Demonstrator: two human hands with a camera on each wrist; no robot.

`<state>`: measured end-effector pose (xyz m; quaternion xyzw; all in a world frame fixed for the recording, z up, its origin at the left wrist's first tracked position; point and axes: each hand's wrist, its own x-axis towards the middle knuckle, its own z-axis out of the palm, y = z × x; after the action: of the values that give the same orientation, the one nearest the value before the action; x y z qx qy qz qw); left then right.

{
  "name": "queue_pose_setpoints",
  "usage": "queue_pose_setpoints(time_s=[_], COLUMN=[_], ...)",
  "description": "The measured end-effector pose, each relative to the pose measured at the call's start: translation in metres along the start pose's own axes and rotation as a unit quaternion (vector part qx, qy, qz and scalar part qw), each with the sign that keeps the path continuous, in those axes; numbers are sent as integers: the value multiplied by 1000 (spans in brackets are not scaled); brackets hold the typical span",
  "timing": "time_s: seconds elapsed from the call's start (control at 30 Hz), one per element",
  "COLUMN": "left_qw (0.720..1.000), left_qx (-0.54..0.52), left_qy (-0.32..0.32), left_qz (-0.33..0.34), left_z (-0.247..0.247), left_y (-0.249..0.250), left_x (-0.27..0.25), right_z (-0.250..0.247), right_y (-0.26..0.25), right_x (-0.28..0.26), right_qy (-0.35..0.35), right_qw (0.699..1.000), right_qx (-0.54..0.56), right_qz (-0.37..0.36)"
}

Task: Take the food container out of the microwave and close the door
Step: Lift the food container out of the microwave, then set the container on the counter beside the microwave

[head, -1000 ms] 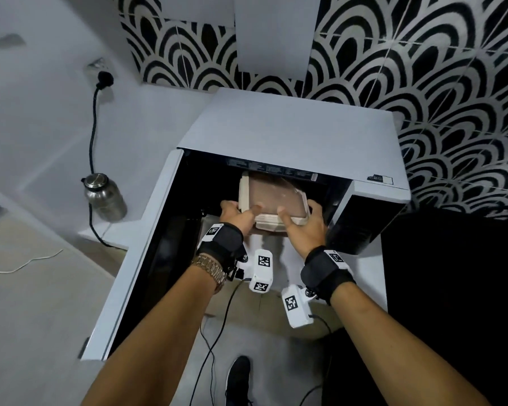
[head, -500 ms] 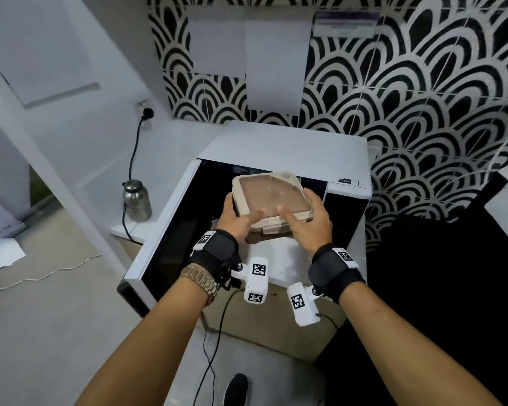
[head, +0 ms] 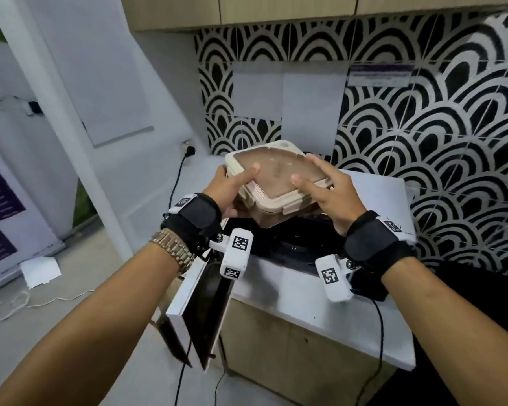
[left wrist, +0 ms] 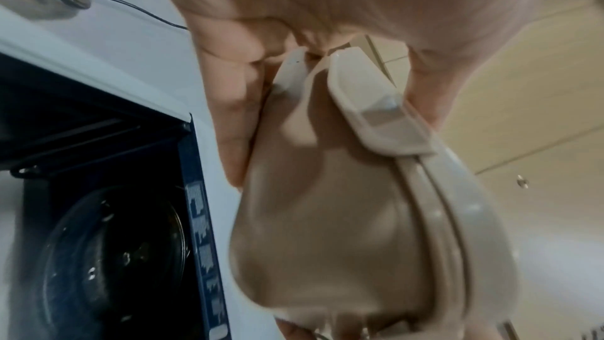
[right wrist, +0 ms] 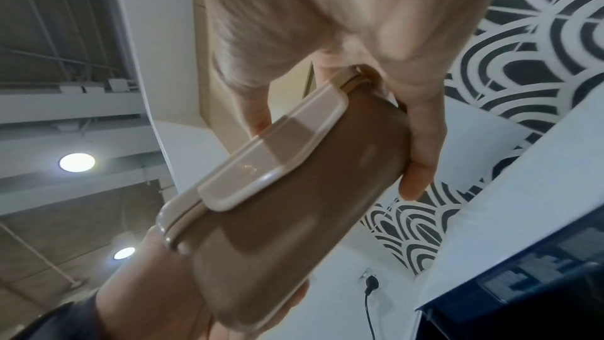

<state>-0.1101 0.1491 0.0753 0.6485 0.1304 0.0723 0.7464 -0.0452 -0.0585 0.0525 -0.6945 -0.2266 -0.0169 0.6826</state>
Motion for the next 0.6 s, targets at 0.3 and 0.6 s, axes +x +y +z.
queue_pose_setpoints(time_s=[0.3,0.6], left_qw=[1000,997], left_qx=[-2,-68], left_qy=[-6,-8], left_qz=[-16,-40], left_z=[-123,-201], left_y=[12,-17], left_x=[90,163], right_z=[109,196], right_y=[29,62], right_x=[90,155], right_qy=[-83,-20], right_qw=[995,995], right_qx=[-40,-78], right_qz=[25,65])
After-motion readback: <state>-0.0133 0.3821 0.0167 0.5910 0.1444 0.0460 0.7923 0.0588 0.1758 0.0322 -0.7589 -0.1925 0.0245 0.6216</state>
